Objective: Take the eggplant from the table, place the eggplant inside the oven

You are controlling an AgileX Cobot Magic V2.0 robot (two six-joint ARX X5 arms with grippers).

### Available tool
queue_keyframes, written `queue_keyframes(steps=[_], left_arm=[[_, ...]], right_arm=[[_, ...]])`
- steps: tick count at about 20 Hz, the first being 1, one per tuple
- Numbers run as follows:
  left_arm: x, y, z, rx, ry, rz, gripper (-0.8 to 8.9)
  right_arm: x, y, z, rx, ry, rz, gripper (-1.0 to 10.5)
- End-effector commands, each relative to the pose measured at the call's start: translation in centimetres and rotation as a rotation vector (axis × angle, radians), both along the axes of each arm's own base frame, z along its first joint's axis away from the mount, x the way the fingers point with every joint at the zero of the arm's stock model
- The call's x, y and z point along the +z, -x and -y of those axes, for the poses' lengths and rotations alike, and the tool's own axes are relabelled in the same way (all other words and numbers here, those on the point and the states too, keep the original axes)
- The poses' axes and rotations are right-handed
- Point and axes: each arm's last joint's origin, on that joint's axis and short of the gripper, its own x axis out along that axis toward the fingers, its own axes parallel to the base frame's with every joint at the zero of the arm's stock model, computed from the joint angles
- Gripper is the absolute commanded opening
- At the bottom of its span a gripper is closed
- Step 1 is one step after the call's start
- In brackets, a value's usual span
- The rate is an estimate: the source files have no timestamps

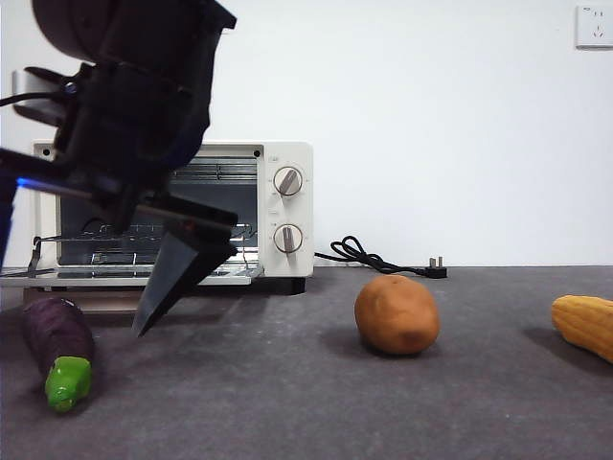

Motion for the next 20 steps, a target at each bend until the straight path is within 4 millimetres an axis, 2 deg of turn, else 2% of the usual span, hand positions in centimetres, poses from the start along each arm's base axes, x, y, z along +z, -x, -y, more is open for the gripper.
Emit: queue_keyframes(steps=[1,5,10,14,17,20], left_arm=[[-0.06,0.01,-0.01,-0.004,-0.013,0.005,-0.05],[-0.06,0.02,-0.01,-0.004,-0.013,0.005,-0.05],[-0.07,0.03,-0.01,-0.005,-0.013,0.005,-0.05],[-0.1,0.04,-0.01,-0.005,-0.013,0.001,-0.05],[-0.15,0.06,-0.01,-0.006,-0.015,-0.004,-0.05],[-0.16,0.07,-0.01,-0.008,-0.02,-0.003,-0.05]], right_arm=[[-1.35,0.67,-0.72,-0.002,0.026,-0.014,4.9],[-1.87,1.21,-1.13,-0.012,0.044,-0.002,4.9],[-2.18,1.33,-1.27,-0.036,0.057,0.013,2.8],[-2.19,1.27,-1.25,-0.052,0.067,0.034,2.0],[-2.19,1.19,-1.21,-0.061,0.078,0.056,0.6],[-2.19,1.15,-1.19,-0.065,0.082,0.066,0.3]])
